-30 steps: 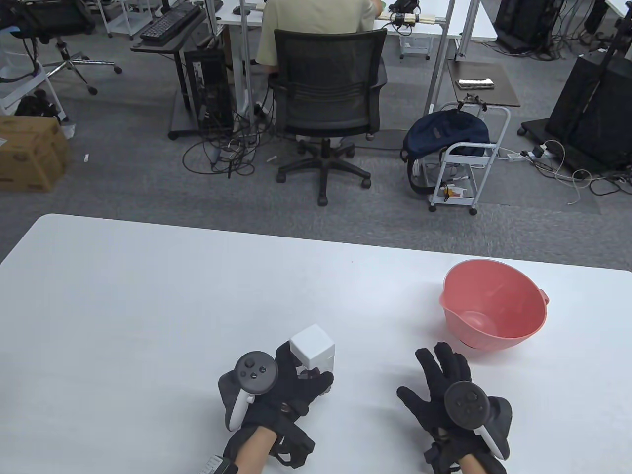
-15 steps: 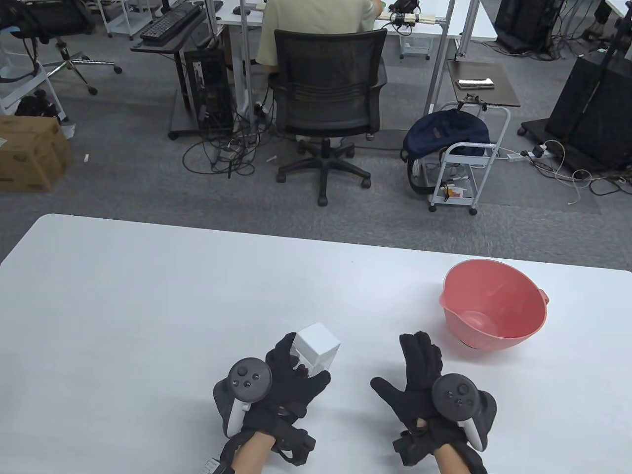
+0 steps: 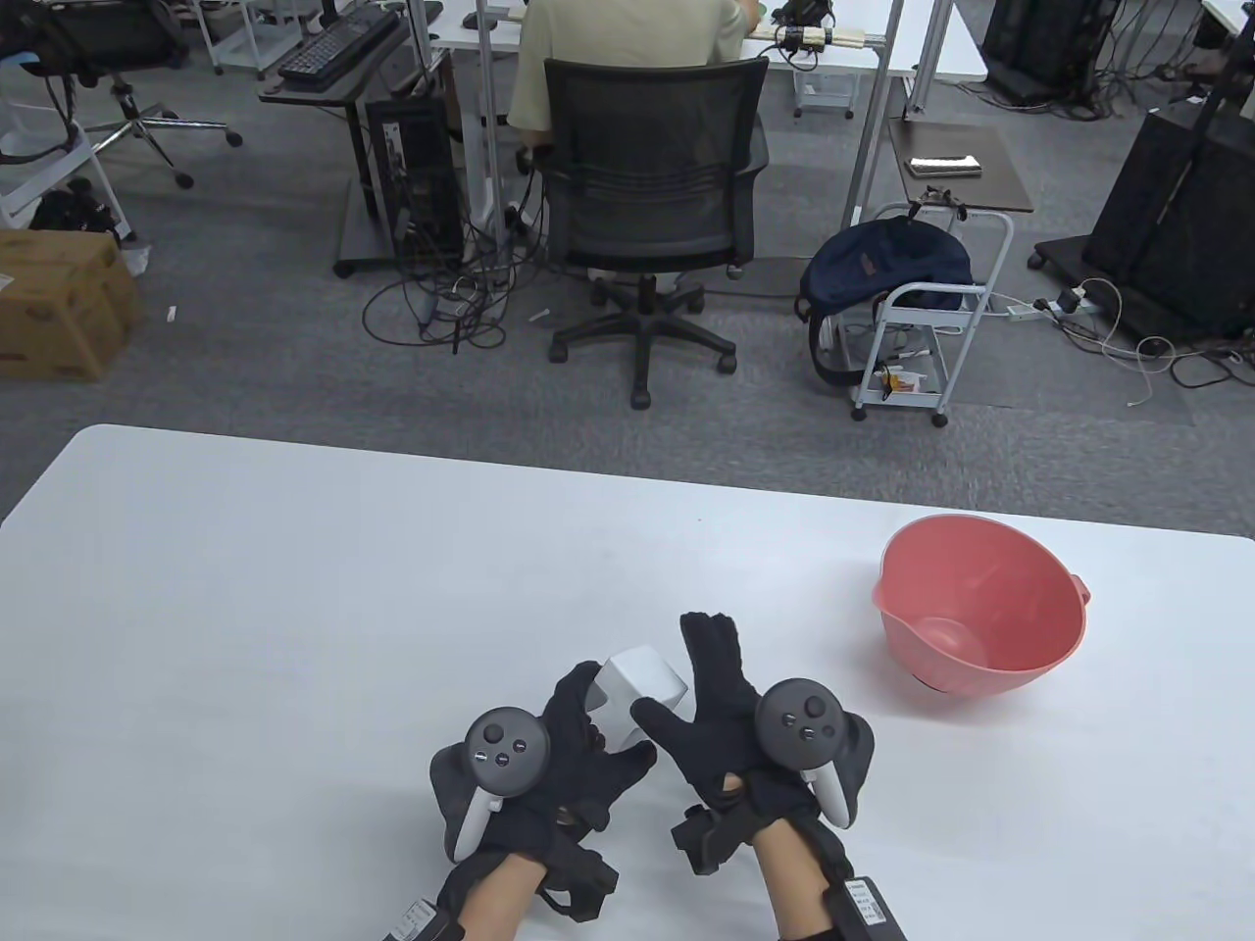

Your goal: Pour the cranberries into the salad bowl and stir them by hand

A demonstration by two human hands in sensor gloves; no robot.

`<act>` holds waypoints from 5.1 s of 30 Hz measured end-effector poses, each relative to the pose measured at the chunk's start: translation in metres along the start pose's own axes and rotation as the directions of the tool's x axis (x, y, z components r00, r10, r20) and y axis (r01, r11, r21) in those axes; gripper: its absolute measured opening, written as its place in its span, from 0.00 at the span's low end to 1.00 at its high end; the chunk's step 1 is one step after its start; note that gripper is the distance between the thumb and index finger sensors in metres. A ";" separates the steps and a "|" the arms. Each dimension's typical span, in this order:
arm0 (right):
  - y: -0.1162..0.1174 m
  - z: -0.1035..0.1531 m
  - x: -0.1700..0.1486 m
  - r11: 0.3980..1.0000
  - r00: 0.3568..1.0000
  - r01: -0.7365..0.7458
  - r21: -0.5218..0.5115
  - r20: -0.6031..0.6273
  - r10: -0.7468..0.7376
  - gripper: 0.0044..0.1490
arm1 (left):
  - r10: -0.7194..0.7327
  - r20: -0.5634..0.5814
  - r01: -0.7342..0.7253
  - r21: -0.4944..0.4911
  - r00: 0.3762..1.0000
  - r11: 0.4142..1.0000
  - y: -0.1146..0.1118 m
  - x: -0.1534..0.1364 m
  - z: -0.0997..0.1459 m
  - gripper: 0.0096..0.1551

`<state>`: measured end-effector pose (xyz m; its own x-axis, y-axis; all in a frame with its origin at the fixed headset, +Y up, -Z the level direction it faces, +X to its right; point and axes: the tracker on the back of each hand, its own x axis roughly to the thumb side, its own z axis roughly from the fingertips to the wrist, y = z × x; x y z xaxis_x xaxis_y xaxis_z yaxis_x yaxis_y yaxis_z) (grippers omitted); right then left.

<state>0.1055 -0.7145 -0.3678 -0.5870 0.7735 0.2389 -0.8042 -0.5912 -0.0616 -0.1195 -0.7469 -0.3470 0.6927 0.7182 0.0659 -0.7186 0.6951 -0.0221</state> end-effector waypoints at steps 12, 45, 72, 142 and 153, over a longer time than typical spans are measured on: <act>0.008 0.003 0.016 0.999 1.000 -0.021 -0.036 -0.016 0.021 0.47 | -0.078 0.044 0.076 0.025 0.996 0.997 -0.007 0.009 0.003 0.60; -0.007 0.000 0.029 0.934 0.933 0.259 0.244 0.189 -0.308 0.26 | 0.413 0.165 -0.317 -0.415 0.896 0.853 -0.015 -0.013 -0.009 0.60; -0.028 0.009 0.039 0.950 0.914 -0.156 0.270 -0.326 0.243 0.72 | 0.069 0.158 -0.034 -0.215 0.985 0.976 -0.016 -0.009 -0.007 0.60; -0.023 -0.009 0.035 0.877 0.988 0.021 0.479 -0.142 0.054 0.32 | 0.000 0.133 0.025 -0.182 0.991 0.983 -0.019 -0.015 -0.006 0.62; -0.025 -0.006 0.033 0.866 0.993 0.113 0.486 -0.082 -0.083 0.52 | 0.032 0.132 -0.009 -0.170 0.991 0.985 -0.019 -0.014 -0.005 0.62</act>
<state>0.1060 -0.6729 -0.3644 -0.5240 0.8361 0.1626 -0.7174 -0.5361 0.4450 -0.1153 -0.7696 -0.3527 0.6554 0.7294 0.1960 -0.7039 0.6840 -0.1917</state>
